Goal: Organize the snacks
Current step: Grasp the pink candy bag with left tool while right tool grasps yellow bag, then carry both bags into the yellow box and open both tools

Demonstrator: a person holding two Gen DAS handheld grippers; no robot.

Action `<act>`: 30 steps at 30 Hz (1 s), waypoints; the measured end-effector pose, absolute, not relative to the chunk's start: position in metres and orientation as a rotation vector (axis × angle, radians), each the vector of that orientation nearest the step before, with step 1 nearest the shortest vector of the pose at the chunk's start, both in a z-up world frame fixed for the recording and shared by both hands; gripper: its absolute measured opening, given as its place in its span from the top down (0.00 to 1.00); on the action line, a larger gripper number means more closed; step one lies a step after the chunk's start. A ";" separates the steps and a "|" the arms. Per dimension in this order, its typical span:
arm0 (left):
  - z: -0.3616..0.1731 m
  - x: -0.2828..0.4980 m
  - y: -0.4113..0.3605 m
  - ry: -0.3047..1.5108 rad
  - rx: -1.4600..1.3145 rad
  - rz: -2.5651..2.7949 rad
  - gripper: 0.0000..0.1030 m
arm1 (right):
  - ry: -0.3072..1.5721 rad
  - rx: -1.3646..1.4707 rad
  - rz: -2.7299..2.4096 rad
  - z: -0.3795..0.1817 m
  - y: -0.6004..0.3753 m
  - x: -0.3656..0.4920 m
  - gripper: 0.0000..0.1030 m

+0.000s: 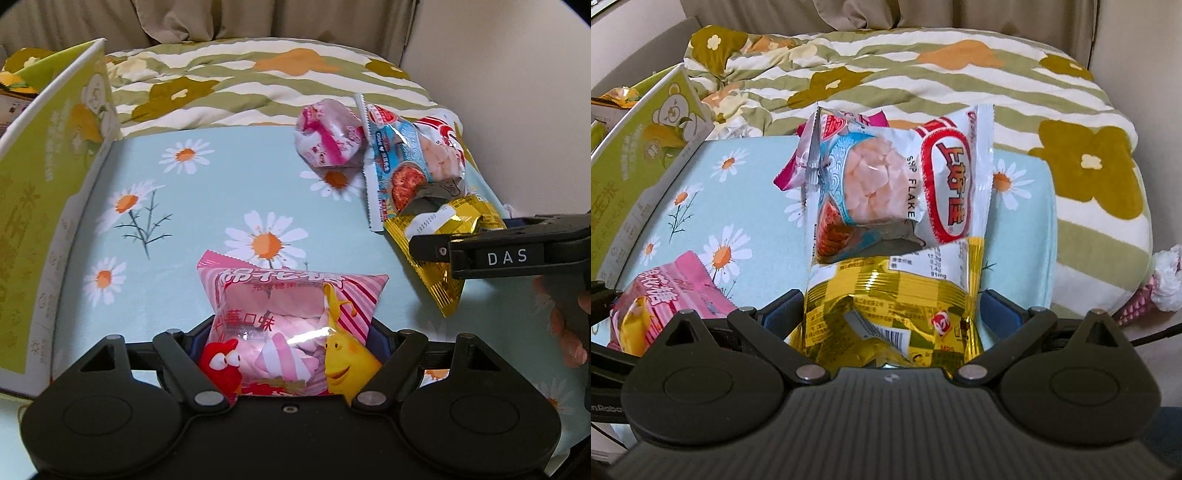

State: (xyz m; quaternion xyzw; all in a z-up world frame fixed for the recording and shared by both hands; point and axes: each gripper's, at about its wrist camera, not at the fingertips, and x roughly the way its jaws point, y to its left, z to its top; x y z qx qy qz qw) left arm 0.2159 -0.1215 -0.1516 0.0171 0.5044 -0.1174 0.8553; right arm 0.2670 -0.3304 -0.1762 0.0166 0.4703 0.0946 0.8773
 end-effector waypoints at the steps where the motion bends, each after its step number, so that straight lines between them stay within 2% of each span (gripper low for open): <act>1: -0.151 0.215 -0.120 1.058 0.036 -0.244 0.21 | 0.986 0.046 0.201 -0.177 -0.330 0.267 0.00; 4: -0.148 0.213 -0.118 1.051 0.035 -0.238 0.21 | 1.001 0.055 0.214 -0.179 -0.329 0.265 0.04; 8: -0.145 0.209 -0.115 1.038 0.034 -0.235 0.21 | 0.992 0.044 0.218 -0.177 -0.327 0.257 0.18; 12: -0.135 0.202 -0.113 1.016 0.032 -0.237 0.21 | 0.988 0.063 0.220 -0.172 -0.327 0.249 0.24; 19: -0.103 0.184 -0.105 0.955 0.022 -0.229 0.21 | 0.950 0.067 0.235 -0.151 -0.321 0.228 0.26; 30: -0.034 0.161 -0.062 0.824 -0.013 -0.155 0.21 | 0.836 0.099 0.308 -0.077 -0.282 0.204 0.26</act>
